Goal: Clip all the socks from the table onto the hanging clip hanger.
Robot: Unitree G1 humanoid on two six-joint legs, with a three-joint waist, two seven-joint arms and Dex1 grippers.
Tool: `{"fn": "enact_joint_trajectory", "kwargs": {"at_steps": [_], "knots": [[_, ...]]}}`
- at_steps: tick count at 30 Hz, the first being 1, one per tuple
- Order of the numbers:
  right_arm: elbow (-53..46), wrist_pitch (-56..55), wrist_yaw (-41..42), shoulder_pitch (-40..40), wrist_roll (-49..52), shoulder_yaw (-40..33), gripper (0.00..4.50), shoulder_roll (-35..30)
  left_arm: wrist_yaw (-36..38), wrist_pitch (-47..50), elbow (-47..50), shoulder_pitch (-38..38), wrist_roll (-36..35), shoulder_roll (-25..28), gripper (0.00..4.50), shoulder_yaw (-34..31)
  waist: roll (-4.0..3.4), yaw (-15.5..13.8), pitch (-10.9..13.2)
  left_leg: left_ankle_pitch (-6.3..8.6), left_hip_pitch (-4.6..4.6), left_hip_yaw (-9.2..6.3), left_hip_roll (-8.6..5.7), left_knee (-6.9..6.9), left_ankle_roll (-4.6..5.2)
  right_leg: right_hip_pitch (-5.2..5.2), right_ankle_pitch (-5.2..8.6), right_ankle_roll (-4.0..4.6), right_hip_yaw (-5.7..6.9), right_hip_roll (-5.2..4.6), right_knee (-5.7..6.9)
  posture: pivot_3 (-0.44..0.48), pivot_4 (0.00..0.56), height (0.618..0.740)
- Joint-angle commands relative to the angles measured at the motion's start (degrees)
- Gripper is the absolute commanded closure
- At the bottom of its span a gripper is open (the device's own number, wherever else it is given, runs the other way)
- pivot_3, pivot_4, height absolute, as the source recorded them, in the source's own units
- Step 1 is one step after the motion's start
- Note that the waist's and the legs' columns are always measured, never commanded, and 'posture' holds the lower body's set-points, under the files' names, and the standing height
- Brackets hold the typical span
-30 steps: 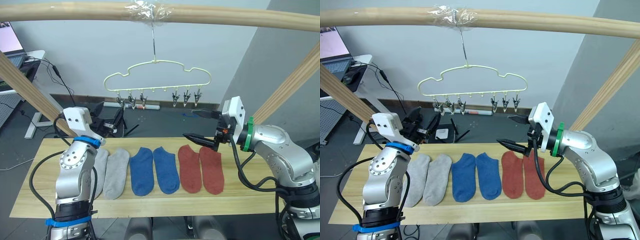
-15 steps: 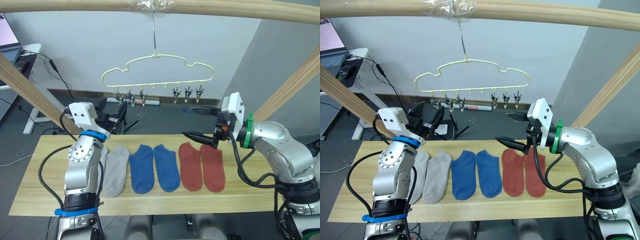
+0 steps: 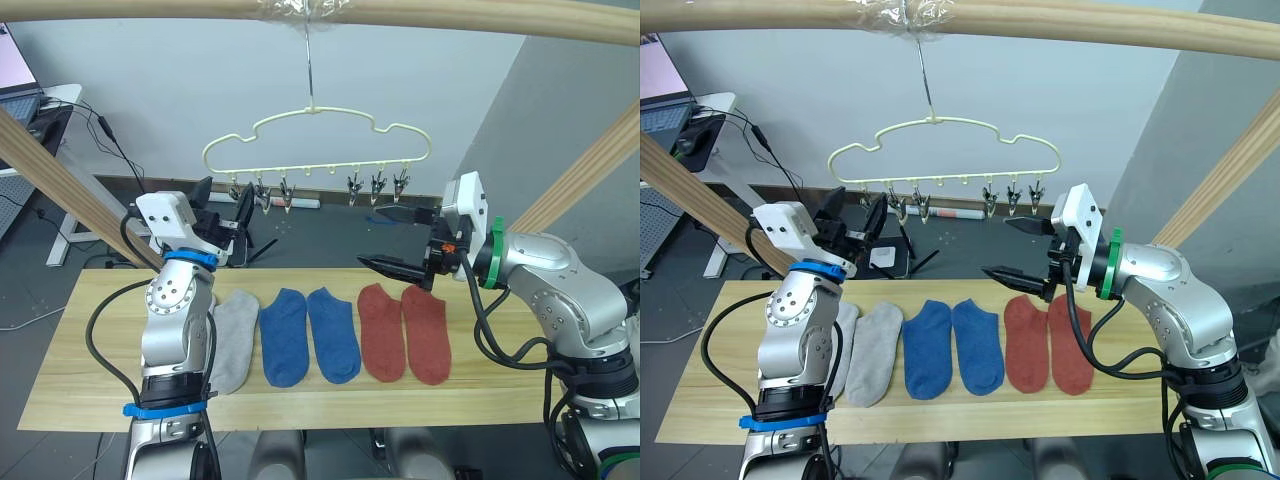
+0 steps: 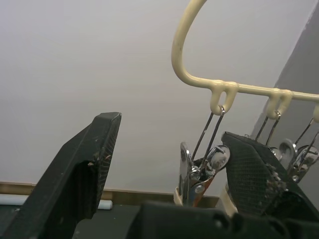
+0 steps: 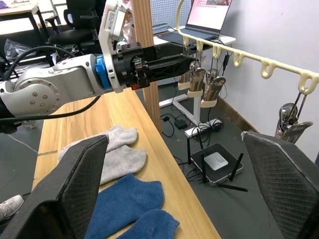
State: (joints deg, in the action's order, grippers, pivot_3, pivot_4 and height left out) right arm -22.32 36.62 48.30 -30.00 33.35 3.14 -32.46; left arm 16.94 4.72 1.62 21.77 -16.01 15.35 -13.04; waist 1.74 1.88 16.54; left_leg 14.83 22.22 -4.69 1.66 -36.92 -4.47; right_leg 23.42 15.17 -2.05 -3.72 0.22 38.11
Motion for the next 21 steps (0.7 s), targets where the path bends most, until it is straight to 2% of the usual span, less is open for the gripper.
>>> {"fn": "enact_joint_trajectory", "kwargs": {"at_steps": [1, 10, 13, 18, 21], "knots": [[-2.35, -0.39, -0.3, -0.84, 0.82, -1.25, 0.0, -0.29, 0.36, 0.1, 1.57, 0.6, -1.19, 0.04, 0.86, 0.03, 0.0, 0.01, 0.01, 0.0, 0.03, 0.0, 0.0, 0.0, 0.0, 0.02, 0.0, 0.0, 0.0, 0.0, 0.0, -0.033, 0.303, 0.735], [-1.96, -0.8, -0.41, -0.62, 0.52, -1.28, 0.0, -0.34, 0.88, 0.18, 1.01, 1.1, -1.47, -0.07, 0.86, 0.54, 0.0, 0.0, 0.02, 0.0, 0.25, -0.05, 0.0, -0.01, 0.0, 0.19, 0.0, 0.0, 0.05, -0.01, -0.02, -0.035, 0.302, 0.735], [-1.78, -1.05, -0.37, -0.41, 0.44, -1.34, 0.0, -0.36, 1.05, -0.36, 0.57, 1.6, -1.23, -0.24, 1.65, 0.76, 0.01, 0.0, 0.03, 0.0, 0.26, -0.05, 0.0, -0.01, 0.0, 0.2, 0.0, 0.0, 0.06, -0.01, -0.02, -0.033, 0.303, 0.735], [-1.95, -1.1, -0.63, -0.03, 0.52, -1.54, 0.0, -0.26, 1.56, -0.73, 0.12, 2.26, -1.07, -0.34, 3.26, 0.94, 0.01, 0.0, 0.05, 0.0, 0.28, -0.05, -0.01, -0.01, 0.0, 0.21, 0.0, 0.0, 0.06, -0.01, -0.03, -0.035, 0.303, 0.735], [-2.38, -1.09, -0.79, 0.75, 0.55, -1.69, 0.0, -0.49, 1.64, -0.56, 0.59, 2.12, -1.14, -0.18, 3.99, 0.93, 0.0, -0.01, 0.06, 0.0, 0.3, -0.06, -0.01, 0.0, 0.0, 0.23, 0.0, 0.0, 0.07, -0.01, -0.03, -0.031, 0.304, 0.735]]}}
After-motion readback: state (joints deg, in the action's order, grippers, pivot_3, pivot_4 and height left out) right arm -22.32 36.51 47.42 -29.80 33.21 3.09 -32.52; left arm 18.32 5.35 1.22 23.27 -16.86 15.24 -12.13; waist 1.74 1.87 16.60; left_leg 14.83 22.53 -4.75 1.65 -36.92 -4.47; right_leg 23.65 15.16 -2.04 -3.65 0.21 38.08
